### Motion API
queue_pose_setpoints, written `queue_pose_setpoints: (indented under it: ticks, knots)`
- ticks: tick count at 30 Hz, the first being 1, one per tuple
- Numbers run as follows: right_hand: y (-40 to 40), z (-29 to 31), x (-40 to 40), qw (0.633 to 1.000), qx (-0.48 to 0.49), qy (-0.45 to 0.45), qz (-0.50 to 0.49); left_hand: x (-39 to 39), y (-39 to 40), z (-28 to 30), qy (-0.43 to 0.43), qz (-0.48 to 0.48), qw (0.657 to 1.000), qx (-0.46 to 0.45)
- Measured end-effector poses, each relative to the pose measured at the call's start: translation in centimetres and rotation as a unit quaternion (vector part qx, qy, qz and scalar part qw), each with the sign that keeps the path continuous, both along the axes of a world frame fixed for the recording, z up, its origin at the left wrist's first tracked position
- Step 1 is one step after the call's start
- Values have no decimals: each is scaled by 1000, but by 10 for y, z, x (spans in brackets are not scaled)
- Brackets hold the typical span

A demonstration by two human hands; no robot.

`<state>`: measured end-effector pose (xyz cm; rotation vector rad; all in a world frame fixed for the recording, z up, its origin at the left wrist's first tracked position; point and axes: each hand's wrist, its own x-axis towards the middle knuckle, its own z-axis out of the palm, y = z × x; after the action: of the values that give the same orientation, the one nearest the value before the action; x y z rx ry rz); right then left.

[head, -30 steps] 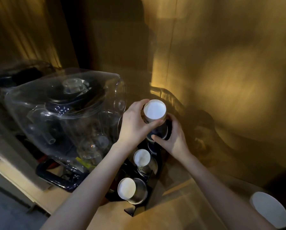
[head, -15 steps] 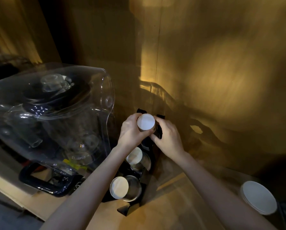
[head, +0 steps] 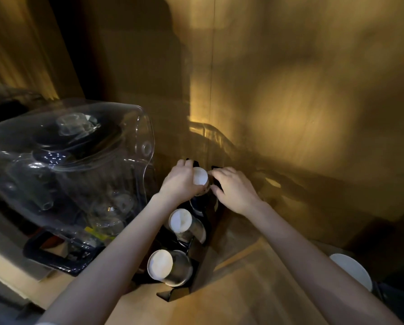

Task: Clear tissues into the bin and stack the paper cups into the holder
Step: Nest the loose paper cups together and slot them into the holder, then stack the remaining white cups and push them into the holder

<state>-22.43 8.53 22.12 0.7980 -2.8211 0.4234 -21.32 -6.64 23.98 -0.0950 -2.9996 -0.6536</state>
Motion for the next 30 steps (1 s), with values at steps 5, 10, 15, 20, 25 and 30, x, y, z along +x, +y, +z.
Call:
queue_pose_setpoints:
  ticks: [5, 10, 15, 20, 25, 30]
  knots:
    - [34, 21, 24, 997, 51, 59, -26, 19, 33, 14, 135, -73, 985, -84]
    - [88, 15, 52, 991, 43, 57, -112, 39, 86, -6, 162, -186, 967, -59]
    - [155, -15, 88, 969, -44, 31, -243, 51, 153, -41, 129, -286, 947, -72]
    - [207, -56, 128, 915, -147, -6, -375, 59, 217, -71, 62, -335, 937, -81]
    - [241, -94, 152, 866, -175, -101, -458, 67, 262, -103, -47, -345, 934, -77]
    - [256, -127, 159, 832, -187, -192, -485, 71, 279, -137, -107, -338, 930, -101]
